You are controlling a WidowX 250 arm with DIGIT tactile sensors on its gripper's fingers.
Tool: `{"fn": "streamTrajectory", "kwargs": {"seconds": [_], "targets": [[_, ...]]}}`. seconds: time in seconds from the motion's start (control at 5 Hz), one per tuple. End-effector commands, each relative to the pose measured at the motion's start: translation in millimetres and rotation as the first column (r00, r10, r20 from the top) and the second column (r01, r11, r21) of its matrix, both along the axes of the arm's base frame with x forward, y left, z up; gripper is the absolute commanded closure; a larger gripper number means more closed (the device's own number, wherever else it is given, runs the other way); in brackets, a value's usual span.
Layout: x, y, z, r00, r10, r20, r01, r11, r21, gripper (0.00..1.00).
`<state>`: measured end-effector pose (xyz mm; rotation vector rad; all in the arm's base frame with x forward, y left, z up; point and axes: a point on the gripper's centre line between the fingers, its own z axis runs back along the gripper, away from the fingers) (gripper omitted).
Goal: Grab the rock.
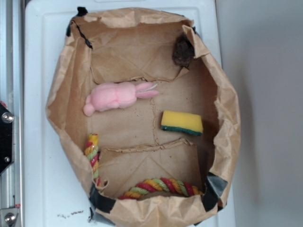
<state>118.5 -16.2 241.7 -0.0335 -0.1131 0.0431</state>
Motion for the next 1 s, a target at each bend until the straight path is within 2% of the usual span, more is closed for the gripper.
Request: {"fn": "streamTrajectory", "kwargs": {"seconds": [0.0,0.4,0.6,0.8], "targets": [[0.0,0.0,0.0,1.0,0.0,0.0,0.0,1.0,0.0,0.0],[96.6,14.1,-9.3,0.987,0.147,0.07,-0.146,0.989,-0.015,0.0],[118.3,26.3,-21.3,0.971,0.218,0.103,-0.213,0.976,-0.052,0.0],[132.8,31.7,-35.2,0.956,0.275,0.103,-0.265,0.959,-0.095,0.0]]}}
